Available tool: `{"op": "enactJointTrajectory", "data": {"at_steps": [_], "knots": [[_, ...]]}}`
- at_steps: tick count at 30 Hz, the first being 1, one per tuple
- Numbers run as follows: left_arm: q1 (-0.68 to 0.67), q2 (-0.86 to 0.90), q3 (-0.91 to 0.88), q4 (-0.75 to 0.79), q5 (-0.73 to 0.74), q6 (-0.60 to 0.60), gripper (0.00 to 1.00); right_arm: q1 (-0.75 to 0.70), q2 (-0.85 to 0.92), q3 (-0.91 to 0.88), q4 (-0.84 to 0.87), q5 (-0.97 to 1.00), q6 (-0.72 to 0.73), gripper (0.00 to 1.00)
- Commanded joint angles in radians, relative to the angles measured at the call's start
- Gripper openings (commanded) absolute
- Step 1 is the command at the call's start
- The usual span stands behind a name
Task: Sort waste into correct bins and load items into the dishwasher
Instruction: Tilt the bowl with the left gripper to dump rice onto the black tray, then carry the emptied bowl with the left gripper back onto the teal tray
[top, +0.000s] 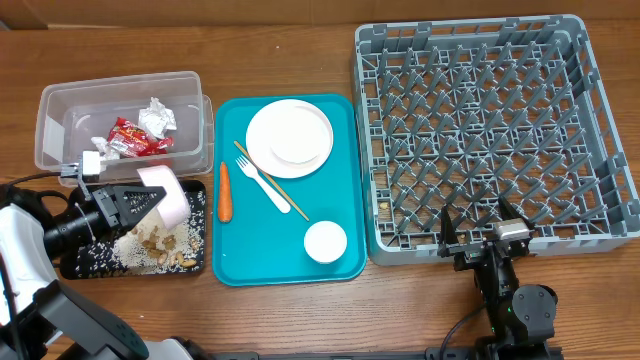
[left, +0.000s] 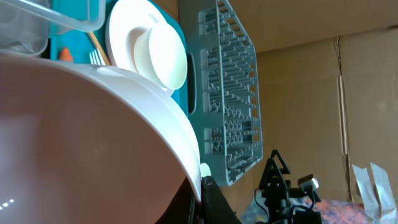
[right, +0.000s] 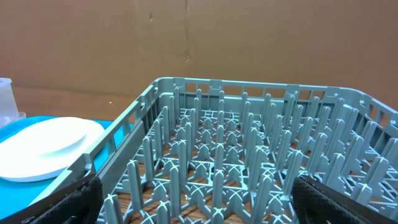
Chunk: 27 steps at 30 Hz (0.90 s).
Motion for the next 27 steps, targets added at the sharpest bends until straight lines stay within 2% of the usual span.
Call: {"op": "enactJointTrajectory", "data": {"at_steps": [1, 4, 10, 16, 18, 21, 27], "knots": [[-0.003, -0.076, 0.092, -0.009, 0.016, -0.052, 0.04, -0.003, -0.010, -0.011, 0.006, 0.003, -0.004, 1.00], [-0.003, -0.126, 0.163, 0.053, -0.042, -0.187, 0.04, -0.003, -0.010, -0.011, 0.006, 0.002, -0.004, 1.00], [-0.067, -0.220, 0.216, 0.313, -0.266, -0.488, 0.04, -0.003, -0.010, -0.011, 0.006, 0.002, -0.004, 1.00], [-0.318, -0.221, 0.215, 0.521, -0.512, -0.616, 0.04, -0.003, -0.010, -0.011, 0.006, 0.002, -0.004, 1.00], [-0.441, -0.210, 0.215, 0.611, -0.760, -0.701, 0.04, -0.003, -0.010, -0.011, 0.006, 0.003, -0.003, 1.00], [-0.546, -0.190, 0.215, 0.687, -0.967, -0.714, 0.04, -0.003, -0.010, -0.011, 0.006, 0.002, -0.004, 1.00], [-0.664, -0.101, 0.215, 0.714, -1.151, -0.716, 0.04, -0.003, -0.010, -0.011, 0.006, 0.002, -0.004, 1.00]]}}
